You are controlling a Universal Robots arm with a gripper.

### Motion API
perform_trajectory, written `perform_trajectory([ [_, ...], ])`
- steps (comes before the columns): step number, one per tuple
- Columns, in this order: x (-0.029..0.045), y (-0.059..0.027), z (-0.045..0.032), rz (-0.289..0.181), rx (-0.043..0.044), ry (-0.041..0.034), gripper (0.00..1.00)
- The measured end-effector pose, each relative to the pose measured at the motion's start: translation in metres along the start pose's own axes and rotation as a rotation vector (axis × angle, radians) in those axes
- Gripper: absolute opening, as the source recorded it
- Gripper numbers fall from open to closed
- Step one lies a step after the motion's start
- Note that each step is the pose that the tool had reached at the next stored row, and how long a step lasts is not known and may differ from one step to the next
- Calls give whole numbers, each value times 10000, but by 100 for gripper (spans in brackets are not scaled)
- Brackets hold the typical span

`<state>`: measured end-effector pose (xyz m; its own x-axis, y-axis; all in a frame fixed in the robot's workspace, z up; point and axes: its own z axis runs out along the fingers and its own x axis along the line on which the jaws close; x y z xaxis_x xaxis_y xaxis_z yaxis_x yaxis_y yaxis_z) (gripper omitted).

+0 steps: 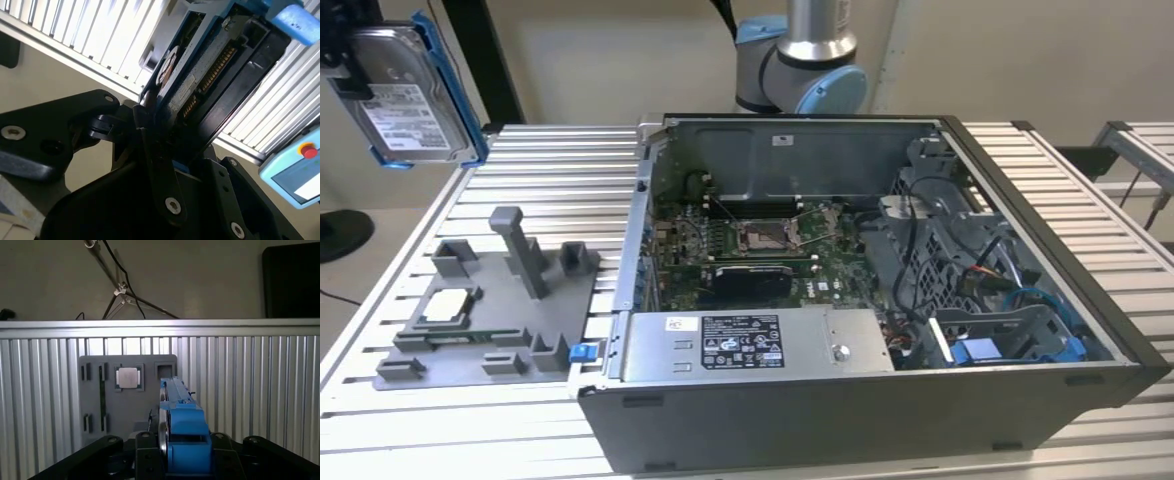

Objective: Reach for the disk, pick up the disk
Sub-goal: 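Pick up the disk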

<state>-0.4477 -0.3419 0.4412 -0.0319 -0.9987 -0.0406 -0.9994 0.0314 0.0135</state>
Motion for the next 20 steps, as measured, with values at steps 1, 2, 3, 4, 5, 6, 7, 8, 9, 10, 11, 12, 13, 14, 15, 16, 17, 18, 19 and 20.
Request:
perform_trajectory([
  [1,-1,0,-20,0,-1,1,0],
  [2,-2,1,-39,0,0,0,0],
  [3,-2,1,-57,0,0,0,0],
  [4,-3,1,-77,0,-1,0,0],
  [5,-4,1,-95,0,-1,0,0],
  [6,-5,1,-114,0,-1,1,0],
  [7,-5,2,-134,0,-1,1,0],
  [8,-6,2,-153,0,-1,0,0],
  [9,-7,2,-172,0,-1,0,0],
  [10,-8,3,-190,0,0,0,0],
  [11,-9,3,-209,0,-1,0,0],
  [12,-9,3,-229,0,-1,1,0],
  [13,-10,3,-247,0,0,0,0],
  [14,-11,3,-263,0,0,0,0],
  [15,-11,4,-280,0,-1,1,0],
  [16,-12,4,-294,0,0,0,0],
  [17,-13,4,-309,0,-1,0,0],
  [18,-13,4,-326,0,-1,0,0],
  [19,-14,5,-343,0,-1,0,0],
  [20,-15,5,-360,0,0,0,0],
])
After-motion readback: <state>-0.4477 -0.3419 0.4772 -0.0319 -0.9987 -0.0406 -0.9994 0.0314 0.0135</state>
